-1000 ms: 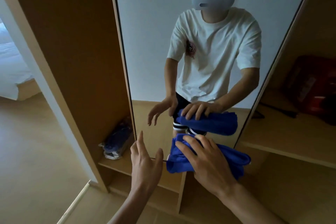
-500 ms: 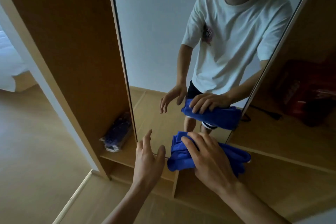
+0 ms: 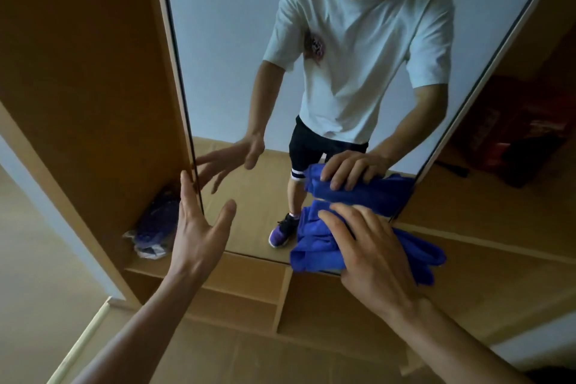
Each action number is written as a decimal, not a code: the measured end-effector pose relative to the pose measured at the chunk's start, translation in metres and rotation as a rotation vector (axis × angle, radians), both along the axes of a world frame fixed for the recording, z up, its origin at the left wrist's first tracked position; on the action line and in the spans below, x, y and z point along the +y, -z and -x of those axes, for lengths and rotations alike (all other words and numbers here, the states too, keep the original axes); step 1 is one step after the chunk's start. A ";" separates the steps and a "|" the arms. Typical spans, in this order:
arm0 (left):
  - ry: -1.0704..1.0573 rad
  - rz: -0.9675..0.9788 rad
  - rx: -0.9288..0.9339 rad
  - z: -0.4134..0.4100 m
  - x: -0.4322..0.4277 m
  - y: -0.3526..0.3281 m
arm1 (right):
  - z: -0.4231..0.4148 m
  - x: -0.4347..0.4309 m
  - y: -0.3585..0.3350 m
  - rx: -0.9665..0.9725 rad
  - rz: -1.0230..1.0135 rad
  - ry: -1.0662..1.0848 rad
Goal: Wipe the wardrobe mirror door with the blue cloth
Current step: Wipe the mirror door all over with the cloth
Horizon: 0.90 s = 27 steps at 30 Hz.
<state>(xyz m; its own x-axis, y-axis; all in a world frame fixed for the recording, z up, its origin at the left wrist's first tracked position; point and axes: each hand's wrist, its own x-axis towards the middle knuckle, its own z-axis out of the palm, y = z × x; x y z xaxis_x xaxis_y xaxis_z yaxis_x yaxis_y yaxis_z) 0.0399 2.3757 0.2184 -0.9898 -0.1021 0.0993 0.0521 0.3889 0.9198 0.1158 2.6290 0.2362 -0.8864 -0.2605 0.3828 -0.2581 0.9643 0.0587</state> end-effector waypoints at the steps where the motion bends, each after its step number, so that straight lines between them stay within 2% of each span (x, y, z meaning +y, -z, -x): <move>1: 0.007 -0.004 -0.004 0.002 0.000 0.004 | 0.001 -0.001 0.002 0.013 -0.003 0.008; 10: 0.042 -0.022 0.016 0.014 -0.008 0.016 | -0.004 -0.003 -0.019 0.143 -0.045 0.020; 16: 0.077 -0.060 0.051 0.026 -0.010 -0.015 | 0.002 0.002 -0.062 0.350 -0.190 0.021; 21: 0.064 -0.046 0.013 0.025 0.003 -0.032 | 0.015 0.004 -0.091 0.491 -0.200 0.089; 24: 0.018 -0.036 0.013 0.023 0.009 -0.028 | 0.026 0.000 -0.064 0.524 -0.226 0.045; 27: -0.010 -0.035 0.028 0.027 0.010 -0.022 | 0.035 0.002 -0.011 0.403 -0.410 -0.045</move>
<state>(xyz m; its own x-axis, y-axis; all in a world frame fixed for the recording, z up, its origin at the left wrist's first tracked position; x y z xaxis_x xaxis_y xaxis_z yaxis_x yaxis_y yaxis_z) 0.0126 2.3856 0.2401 -0.9856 -0.1160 0.1228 0.0741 0.3568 0.9312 0.0808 2.6310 0.2473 -0.6764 -0.4925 0.5477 -0.1779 0.8308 0.5273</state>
